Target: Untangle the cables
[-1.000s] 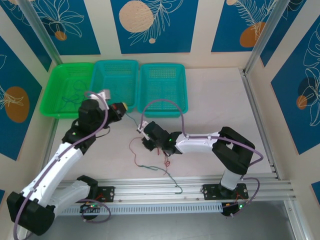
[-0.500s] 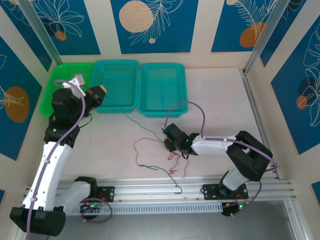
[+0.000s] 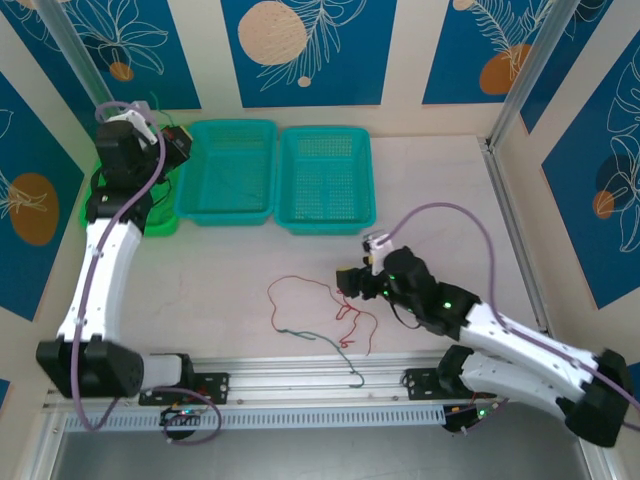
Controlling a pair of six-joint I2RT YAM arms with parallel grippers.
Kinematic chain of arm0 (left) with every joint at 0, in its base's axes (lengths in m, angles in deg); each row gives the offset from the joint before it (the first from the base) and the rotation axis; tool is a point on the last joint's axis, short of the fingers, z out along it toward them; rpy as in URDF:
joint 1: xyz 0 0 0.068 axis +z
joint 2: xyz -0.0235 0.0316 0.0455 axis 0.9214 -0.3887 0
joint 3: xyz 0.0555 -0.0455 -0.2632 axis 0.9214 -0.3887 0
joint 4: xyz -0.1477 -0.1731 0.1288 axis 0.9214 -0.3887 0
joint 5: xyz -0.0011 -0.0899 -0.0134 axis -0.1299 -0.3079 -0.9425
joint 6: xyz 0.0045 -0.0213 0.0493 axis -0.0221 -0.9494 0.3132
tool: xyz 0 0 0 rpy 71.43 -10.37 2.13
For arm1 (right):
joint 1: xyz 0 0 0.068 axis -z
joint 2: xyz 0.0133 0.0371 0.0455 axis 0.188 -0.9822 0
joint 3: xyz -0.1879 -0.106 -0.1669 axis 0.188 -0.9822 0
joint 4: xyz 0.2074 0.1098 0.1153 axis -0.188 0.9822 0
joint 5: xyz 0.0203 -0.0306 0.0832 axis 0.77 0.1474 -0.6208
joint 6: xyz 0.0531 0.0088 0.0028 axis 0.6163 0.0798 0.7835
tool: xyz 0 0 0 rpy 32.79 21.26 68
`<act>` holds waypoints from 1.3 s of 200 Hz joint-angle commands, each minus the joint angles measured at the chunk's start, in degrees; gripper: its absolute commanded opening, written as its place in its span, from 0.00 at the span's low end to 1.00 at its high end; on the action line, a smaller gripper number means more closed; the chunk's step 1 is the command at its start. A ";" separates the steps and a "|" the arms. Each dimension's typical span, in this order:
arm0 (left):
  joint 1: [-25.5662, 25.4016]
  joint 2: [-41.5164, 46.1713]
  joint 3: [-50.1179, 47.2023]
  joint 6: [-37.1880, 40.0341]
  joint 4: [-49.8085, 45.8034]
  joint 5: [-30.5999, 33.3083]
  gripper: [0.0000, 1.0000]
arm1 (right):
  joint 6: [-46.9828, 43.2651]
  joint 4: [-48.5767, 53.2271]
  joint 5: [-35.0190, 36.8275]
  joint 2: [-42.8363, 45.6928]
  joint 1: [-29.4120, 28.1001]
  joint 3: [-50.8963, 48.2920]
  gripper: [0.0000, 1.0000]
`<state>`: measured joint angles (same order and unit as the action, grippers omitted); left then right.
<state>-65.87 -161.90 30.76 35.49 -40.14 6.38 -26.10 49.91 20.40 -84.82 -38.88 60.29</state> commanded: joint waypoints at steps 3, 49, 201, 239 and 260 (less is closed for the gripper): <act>2.50 -6.87 4.87 -3.30 2.46 -4.74 0.00 | 6.40 6.79 2.01 9.96 1.66 -2.01 0.85; -1.27 -19.16 14.40 -8.11 7.43 -13.81 0.00 | 10.63 13.73 2.08 20.35 5.93 -2.79 0.89; -22.53 -70.83 78.36 13.41 -23.50 -7.17 0.36 | 15.02 21.85 -0.23 21.18 8.59 0.87 0.89; -23.59 -69.74 81.33 17.43 -29.52 3.83 0.87 | 14.93 24.79 0.58 21.17 8.58 3.40 0.89; -23.24 -65.91 80.15 21.50 -33.20 7.82 0.93 | 14.61 24.91 1.09 21.17 8.61 3.67 0.89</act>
<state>-89.17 -234.31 108.81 51.91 -68.05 7.08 -12.13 73.38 20.97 -64.47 -30.48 62.02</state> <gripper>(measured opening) 0.915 0.893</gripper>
